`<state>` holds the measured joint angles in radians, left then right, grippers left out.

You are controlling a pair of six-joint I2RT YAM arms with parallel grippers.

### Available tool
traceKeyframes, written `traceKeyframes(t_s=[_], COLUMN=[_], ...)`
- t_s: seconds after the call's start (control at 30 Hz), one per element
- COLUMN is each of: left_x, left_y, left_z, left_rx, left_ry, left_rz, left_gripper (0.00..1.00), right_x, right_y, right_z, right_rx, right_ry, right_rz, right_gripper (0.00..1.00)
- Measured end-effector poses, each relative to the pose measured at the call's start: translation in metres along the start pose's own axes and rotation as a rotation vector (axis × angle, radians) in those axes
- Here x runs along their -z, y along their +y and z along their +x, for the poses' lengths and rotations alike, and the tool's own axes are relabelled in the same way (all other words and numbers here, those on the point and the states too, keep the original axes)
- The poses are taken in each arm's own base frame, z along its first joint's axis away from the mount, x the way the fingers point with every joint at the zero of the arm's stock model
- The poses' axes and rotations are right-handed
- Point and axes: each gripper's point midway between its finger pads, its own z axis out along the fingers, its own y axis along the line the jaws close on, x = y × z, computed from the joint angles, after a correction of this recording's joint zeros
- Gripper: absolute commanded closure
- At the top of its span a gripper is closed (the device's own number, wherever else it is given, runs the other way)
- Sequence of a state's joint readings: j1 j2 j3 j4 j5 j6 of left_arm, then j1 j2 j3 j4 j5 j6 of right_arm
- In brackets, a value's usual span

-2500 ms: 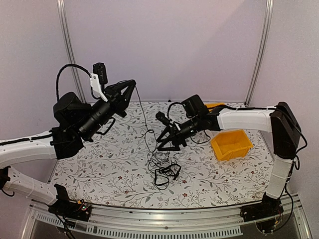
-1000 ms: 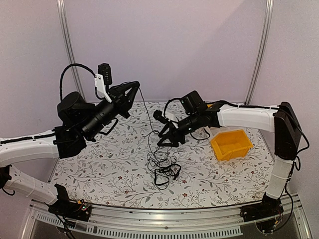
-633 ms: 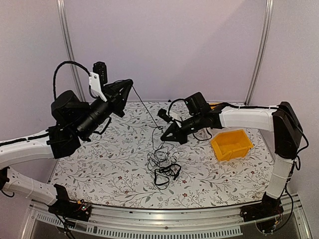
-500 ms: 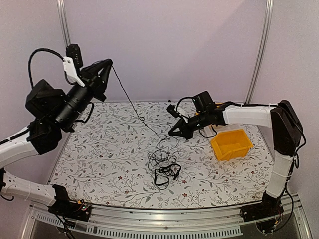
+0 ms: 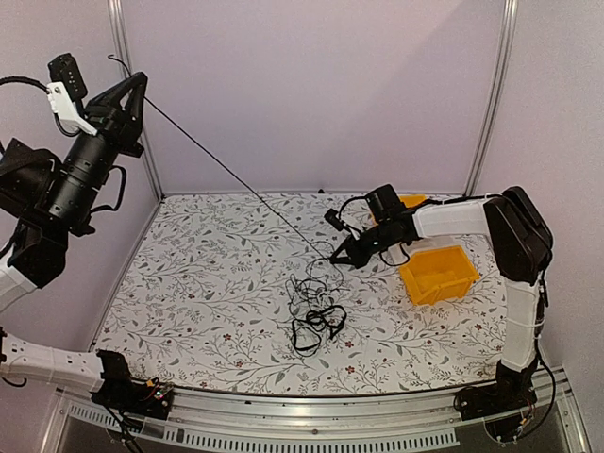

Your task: Untangle the cables

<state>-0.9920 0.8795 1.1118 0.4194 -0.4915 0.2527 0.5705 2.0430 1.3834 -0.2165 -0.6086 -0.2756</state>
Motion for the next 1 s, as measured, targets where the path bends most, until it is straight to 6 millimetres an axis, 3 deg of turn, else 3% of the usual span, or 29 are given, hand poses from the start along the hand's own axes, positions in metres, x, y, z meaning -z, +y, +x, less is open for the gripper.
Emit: traceKeyframes(t_s=[0.07, 0.17, 0.37, 0.53, 0.67, 0.87, 0.93, 1.0], left_x=[-0.005, -0.018, -0.037, -0.038, -0.045, -0.060, -0.062, -0.061], left_y=[-0.004, -0.009, -0.004, 0.000, -0.008, -0.027, -0.033, -0.036], left_z=[0.002, -0.012, -0.095, -0.130, -0.128, -0.096, -0.080, -0.065], left_rx=[-0.026, -0.054, -0.019, 0.001, -0.010, -0.054, -0.070, -0.083], left_ry=[0.020, 0.026, -0.116, -0.189, -0.189, -0.124, -0.090, -0.063], left_rz=[0.007, 0.022, 0.029, 0.037, 0.056, 0.085, 0.096, 0.102], left_gripper=[1.00, 1.00, 1.00, 1.00, 1.00, 1.00, 1.00, 1.00], right_x=[-0.005, -0.014, -0.021, -0.021, -0.021, -0.012, 0.003, 0.027], right_y=[-0.006, -0.012, -0.023, -0.026, -0.026, -0.021, -0.013, 0.001], right_z=[0.007, 0.008, 0.030, 0.037, 0.039, 0.035, 0.020, -0.008], right_rx=[-0.015, -0.020, -0.053, -0.064, -0.065, -0.030, 0.004, 0.061], right_ry=[0.024, 0.044, 0.114, 0.140, 0.148, 0.154, 0.131, 0.076], right_rz=[0.015, 0.019, 0.055, 0.072, 0.073, 0.068, 0.068, 0.065], right_gripper=[0.88, 0.70, 0.66, 0.64, 0.62, 0.46, 0.39, 0.35])
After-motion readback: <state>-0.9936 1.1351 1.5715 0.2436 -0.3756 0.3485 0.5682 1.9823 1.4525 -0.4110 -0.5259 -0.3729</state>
